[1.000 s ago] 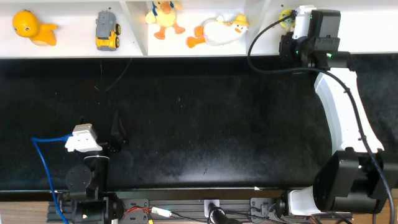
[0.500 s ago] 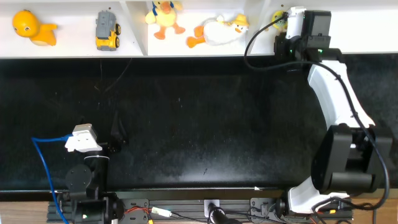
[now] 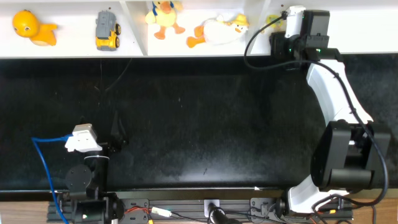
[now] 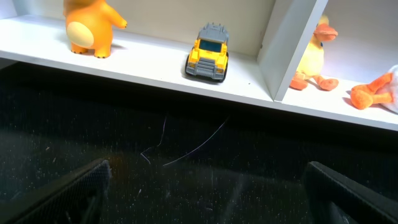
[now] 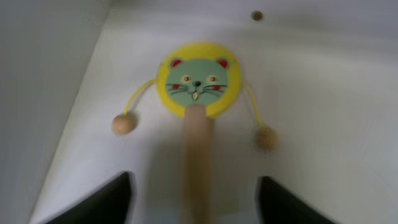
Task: Store Toys
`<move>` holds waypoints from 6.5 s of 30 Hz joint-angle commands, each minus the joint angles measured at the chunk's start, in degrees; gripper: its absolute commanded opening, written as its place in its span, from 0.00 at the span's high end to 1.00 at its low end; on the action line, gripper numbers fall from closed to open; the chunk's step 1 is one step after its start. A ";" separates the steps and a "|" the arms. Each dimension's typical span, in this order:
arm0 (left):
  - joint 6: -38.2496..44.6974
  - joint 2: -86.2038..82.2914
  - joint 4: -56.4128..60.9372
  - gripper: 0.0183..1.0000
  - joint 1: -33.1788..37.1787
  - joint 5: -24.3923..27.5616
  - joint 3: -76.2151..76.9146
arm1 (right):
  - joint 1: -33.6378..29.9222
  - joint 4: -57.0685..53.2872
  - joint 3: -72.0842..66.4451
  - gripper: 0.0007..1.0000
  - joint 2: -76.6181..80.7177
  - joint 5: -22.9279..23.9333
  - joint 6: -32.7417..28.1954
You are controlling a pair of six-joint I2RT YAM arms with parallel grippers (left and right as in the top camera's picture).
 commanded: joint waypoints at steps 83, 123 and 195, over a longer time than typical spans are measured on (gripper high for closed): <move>0.00 -0.68 -0.07 0.00 -0.33 -0.31 -0.28 | -31.43 -33.97 -5.95 0.05 3.15 25.14 47.19; 0.00 -0.68 -0.07 0.00 -0.33 -0.31 -0.28 | -31.26 -45.20 9.31 0.76 2.25 19.82 41.53; 0.00 -0.68 -0.07 0.00 -0.33 -0.31 -0.28 | -23.43 7.19 -10.56 0.95 -8.92 -15.82 -10.91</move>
